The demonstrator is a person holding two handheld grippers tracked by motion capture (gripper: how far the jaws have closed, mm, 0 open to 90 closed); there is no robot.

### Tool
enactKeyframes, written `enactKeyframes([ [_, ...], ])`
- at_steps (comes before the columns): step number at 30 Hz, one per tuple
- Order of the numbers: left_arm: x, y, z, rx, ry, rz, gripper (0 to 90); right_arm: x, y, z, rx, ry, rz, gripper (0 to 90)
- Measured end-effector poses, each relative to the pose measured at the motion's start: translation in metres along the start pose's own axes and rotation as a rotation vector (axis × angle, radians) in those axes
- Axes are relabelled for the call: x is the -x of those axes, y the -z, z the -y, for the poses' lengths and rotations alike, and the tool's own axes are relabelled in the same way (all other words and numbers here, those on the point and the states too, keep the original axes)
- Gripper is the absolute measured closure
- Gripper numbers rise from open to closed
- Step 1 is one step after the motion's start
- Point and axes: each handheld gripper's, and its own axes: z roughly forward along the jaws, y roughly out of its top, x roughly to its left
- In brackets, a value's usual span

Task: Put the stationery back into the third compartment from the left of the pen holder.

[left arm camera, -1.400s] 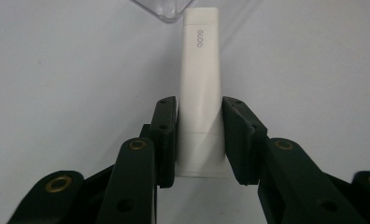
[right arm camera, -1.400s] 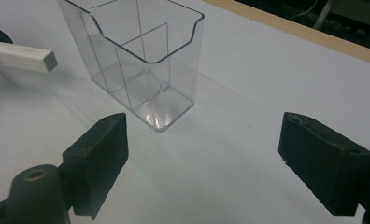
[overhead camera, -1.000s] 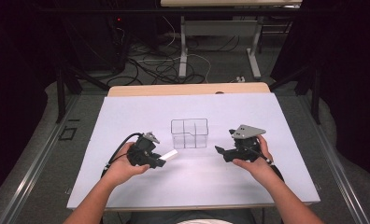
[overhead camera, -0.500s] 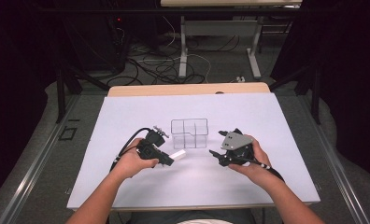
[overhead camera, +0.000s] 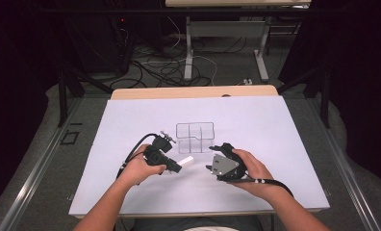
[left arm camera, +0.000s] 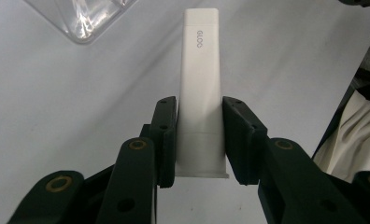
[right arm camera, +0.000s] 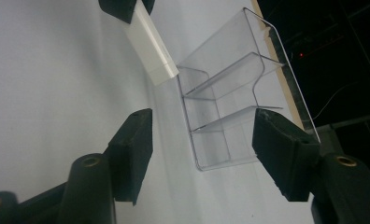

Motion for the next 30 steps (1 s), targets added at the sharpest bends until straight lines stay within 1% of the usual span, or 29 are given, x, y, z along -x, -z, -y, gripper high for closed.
enactKeyframes([
  [1,0.0,-0.001,0.001,-0.001,0.002,0.001,67.6,-0.003,-0.001,-0.001,0.0,0.005,-0.003,40.5],
  [2,0.0,-0.001,0.001,-0.005,0.003,0.006,67.7,-0.003,-0.002,-0.002,-0.002,0.044,-0.009,41.6],
  [3,0.0,-0.002,0.001,-0.005,0.005,0.006,67.7,-0.005,-0.003,-0.002,0.001,0.058,-0.032,42.4],
  [4,-0.001,-0.002,0.001,-0.006,0.003,0.008,67.6,-0.009,-0.005,-0.004,0.012,0.032,-0.031,43.6],
  [5,0.0,-0.002,0.001,-0.006,0.014,0.009,67.6,-0.012,-0.006,-0.005,0.01,0.038,-0.036,43.8],
  [6,0.0,-0.003,0.001,-0.001,0.018,0.008,67.7,-0.012,-0.007,-0.006,-0.003,0.113,-0.049,44.0],
  [7,0.001,-0.004,0.001,0.001,0.027,0.014,67.7,-0.016,-0.008,-0.007,-0.025,0.124,-0.042,44.5],
  [8,0.001,-0.004,0.0,-0.001,0.024,0.02,67.6,-0.018,-0.01,-0.008,-0.024,0.151,-0.042,46.0],
  [9,0.002,-0.005,0.0,-0.003,0.029,0.022,67.7,-0.022,-0.012,-0.009,-0.027,0.141,-0.024,47.4],
  [10,0.003,-0.006,0.0,-0.003,0.03,0.025,67.6,-0.023,-0.013,-0.01,-0.029,0.182,-0.023,48.6],
  [11,0.003,-0.006,-0.001,-0.001,0.029,0.027,67.6,-0.027,-0.015,-0.01,-0.01,0.181,-0.01,50.1],
  [13,0.005,-0.006,-0.002,0.0,0.028,0.037,67.7,-0.031,-0.017,-0.011,-0.02,0.194,-0.018,52.4],
  [15,0.007,-0.007,-0.003,0.008,0.041,0.049,67.7,-0.034,-0.019,-0.012,-0.024,0.206,-0.006,54.2],
  [16,0.008,-0.008,-0.004,0.012,0.043,0.059,67.7,-0.036,-0.02,-0.013,-0.032,0.22,-0.001,55.2],
  [17,0.008,-0.008,-0.005,0.01,0.042,0.066,67.7,-0.037,-0.021,-0.013,-0.028,0.223,0.008,55.7],
  [18,0.009,-0.009,-0.006,0.014,0.048,0.068,67.6,-0.036,-0.022,-0.014,-0.031,0.248,0.003,55.8],
  [19,0.01,-0.009,-0.007,0.012,0.055,0.072,67.7,-0.038,-0.023,-0.013,-0.024,0.239,0.018,56.0],
  [20,0.01,-0.01,-0.009,0.015,0.059,0.075,67.7,-0.039,-0.024,-0.014,-0.022,0.254,0.028,56.5],
  [21,0.011,-0.011,-0.01,0.012,0.059,0.079,67.7,-0.039,-0.025,-0.014,-0.021,0.278,0.038,57.0],
  [22,0.011,-0.012,-0.01,0.013,0.066,0.083,67.7,-0.039,-0.024,-0.016,-0.039,0.282,0.039,57.6],
  [23,0.012,-0.013,-0.011,0.012,0.062,0.089,67.7,-0.04,-0.025,-0.015,-0.015,0.288,0.05,58.1],
  [24,0.013,-0.013,-0.012,0.012,0.066,0.094,67.7,-0.04,-0.025,-0.016,-0.026,0.29,0.045,58.6],
  [26,0.015,-0.014,-0.013,0.013,0.059,0.099,67.7,-0.041,-0.025,-0.016,-0.02,0.306,0.063,60.0],
  [27,0.016,-0.015,-0.014,0.013,0.065,0.102,67.7,-0.042,-0.026,-0.016,-0.015,0.298,0.062,60.3],
  [28,0.017,-0.015,-0.015,0.016,0.068,0.105,67.7,-0.041,-0.026,-0.017,-0.017,0.318,0.06,60.8],
  [30,0.017,-0.016,-0.017,0.019,0.065,0.118,67.7,-0.043,-0.027,-0.018,-0.02,0.331,0.062,61.7],
])
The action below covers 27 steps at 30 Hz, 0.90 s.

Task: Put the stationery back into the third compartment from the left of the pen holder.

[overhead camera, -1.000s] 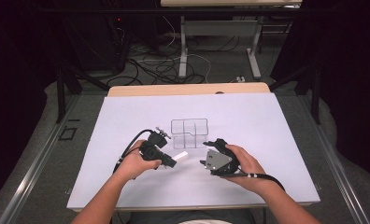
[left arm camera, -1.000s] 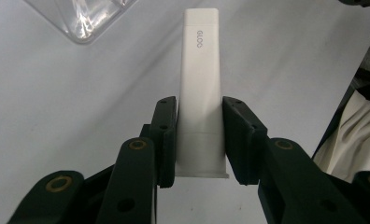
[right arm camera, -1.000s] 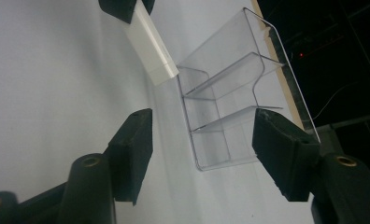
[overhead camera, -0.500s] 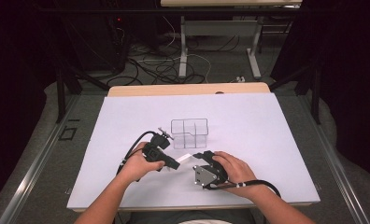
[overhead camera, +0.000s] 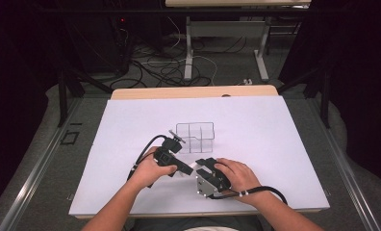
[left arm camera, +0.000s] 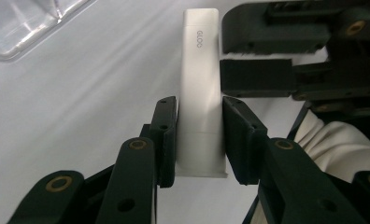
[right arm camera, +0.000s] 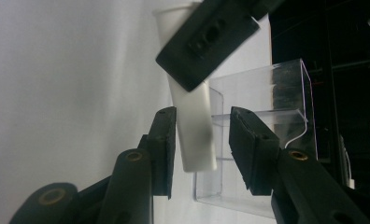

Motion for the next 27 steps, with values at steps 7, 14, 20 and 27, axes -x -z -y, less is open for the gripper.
enactKeyframes([
  [7,0.0014,-0.0005,-0.0022,0.009,0.014,0.029,67.6,-0.0053,-0.0019,-0.0043,-0.009,0.075,0.014,66.6],
  [14,0.0007,-0.0011,-0.0016,0.01,0.02,0.038,67.6,-0.0055,-0.0037,-0.0071,-0.023,0.146,0.019,69.7],
  [20,-0.0001,-0.002,-0.0005,0.017,0.02,0.039,67.5,-0.0065,-0.0042,-0.0078,-0.031,0.162,0.022,70.1],
  [27,-0.0005,-0.0019,-0.0005,0.037,0.02,0.038,66.8,-0.0045,-0.0033,-0.0076,-0.05,0.153,0.006,70.1],
])
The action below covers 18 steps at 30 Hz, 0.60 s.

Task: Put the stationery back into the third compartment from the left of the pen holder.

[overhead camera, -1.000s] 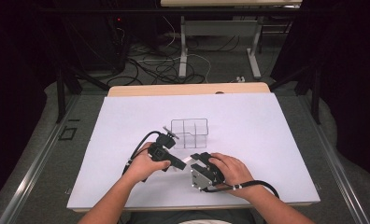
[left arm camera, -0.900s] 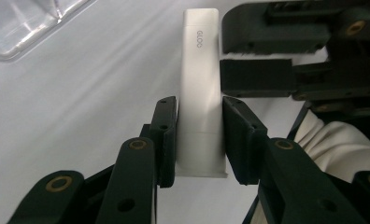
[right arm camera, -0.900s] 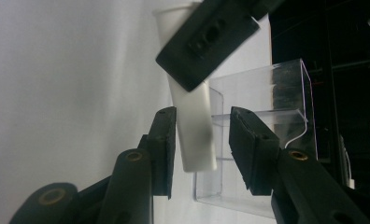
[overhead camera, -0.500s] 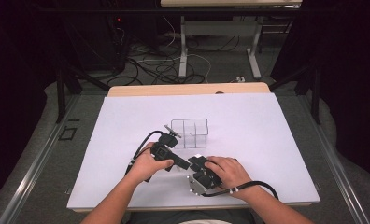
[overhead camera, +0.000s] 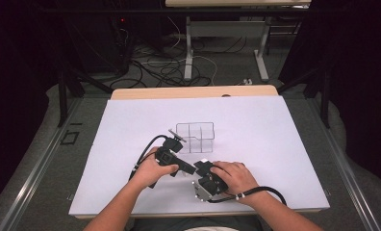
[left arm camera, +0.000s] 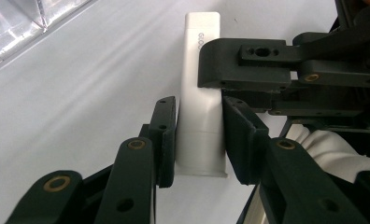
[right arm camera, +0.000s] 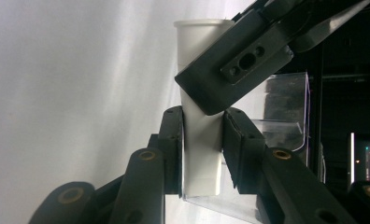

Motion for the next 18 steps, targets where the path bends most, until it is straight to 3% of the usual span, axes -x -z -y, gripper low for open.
enactKeyframes([
  [3,-0.002,0.001,0.001,0.004,0.0,0.009,66.0,-0.001,-0.001,0.001,0.013,-0.018,0.016,70.2],
  [7,-0.004,0.002,0.002,0.031,0.003,0.003,58.4,-0.001,-0.001,0.0,0.002,-0.029,0.0,70.2],
  [9,-0.005,0.005,0.004,0.054,0.01,0.006,55.4,-0.001,-0.002,0.002,0.004,-0.03,0.013,70.2],
  [11,-0.007,0.008,0.005,0.059,0.011,0.004,54.0,0.0,-0.001,0.003,-0.007,-0.046,-0.006,70.2],
  [12,-0.007,0.009,0.006,0.079,0.022,0.002,52.7,-0.001,-0.002,0.004,0.001,-0.06,0.014,70.2],
  [18,-0.011,0.02,0.012,0.14,0.02,-0.022,47.0,0.0,-0.002,0.007,-0.005,-0.07,0.012,70.2],
])
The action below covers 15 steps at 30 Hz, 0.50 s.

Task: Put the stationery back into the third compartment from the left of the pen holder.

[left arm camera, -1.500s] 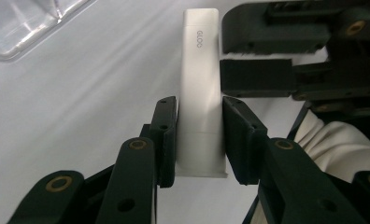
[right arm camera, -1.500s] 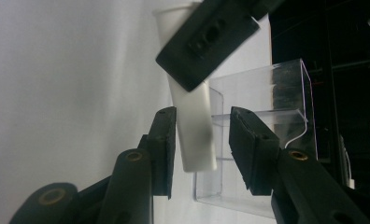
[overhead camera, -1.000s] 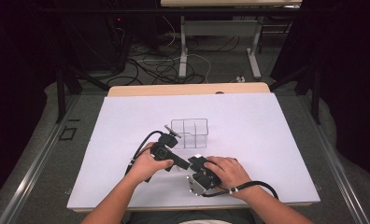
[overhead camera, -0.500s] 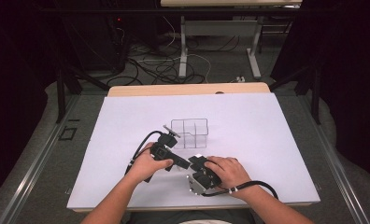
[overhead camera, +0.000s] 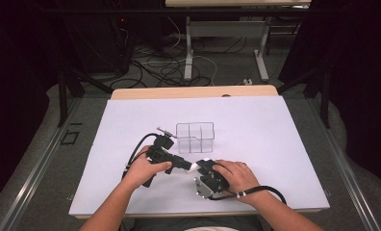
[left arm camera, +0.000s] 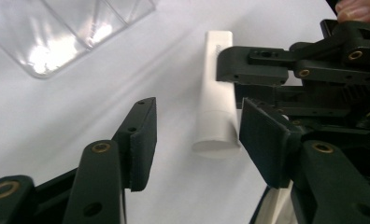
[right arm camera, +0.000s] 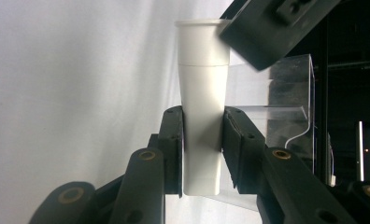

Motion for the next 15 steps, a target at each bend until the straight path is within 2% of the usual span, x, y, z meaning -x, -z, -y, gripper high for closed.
enactKeyframes([
  [1,-0.001,0.002,0.001,0.012,0.002,-0.006,46.8,0.001,0.0,0.0,0.001,0.003,0.0,70.2],
  [2,-0.002,0.005,0.002,0.032,0.004,-0.015,46.7,0.0,0.0,0.0,0.005,-0.014,0.001,70.2],
  [4,-0.004,0.009,0.003,0.057,-0.004,-0.042,45.5,0.002,0.001,0.001,-0.001,-0.002,0.002,70.2],
  [5,-0.005,0.011,0.004,0.065,-0.011,-0.051,44.9,0.004,0.004,0.0,-0.039,0.011,-0.003,70.2],
  [8,-0.009,0.014,0.007,0.102,-0.036,-0.103,40.9,0.003,0.001,0.002,0.015,-0.023,-0.006,70.2],
  [11,-0.013,0.019,0.011,0.124,-0.053,-0.168,36.6,0.004,0.002,0.003,0.014,-0.037,0.003,70.2],
  [13,-0.016,0.022,0.014,0.144,-0.061,-0.197,35.6,0.006,0.003,0.003,0.023,-0.057,0.004,70.2],
  [14,-0.017,0.022,0.015,0.162,-0.063,-0.205,34.9,0.007,0.003,0.004,0.029,-0.096,0.005,70.2],
  [15,-0.018,0.024,0.017,0.171,-0.068,-0.225,34.0,0.009,0.004,0.005,0.035,-0.113,0.003,70.2],
])
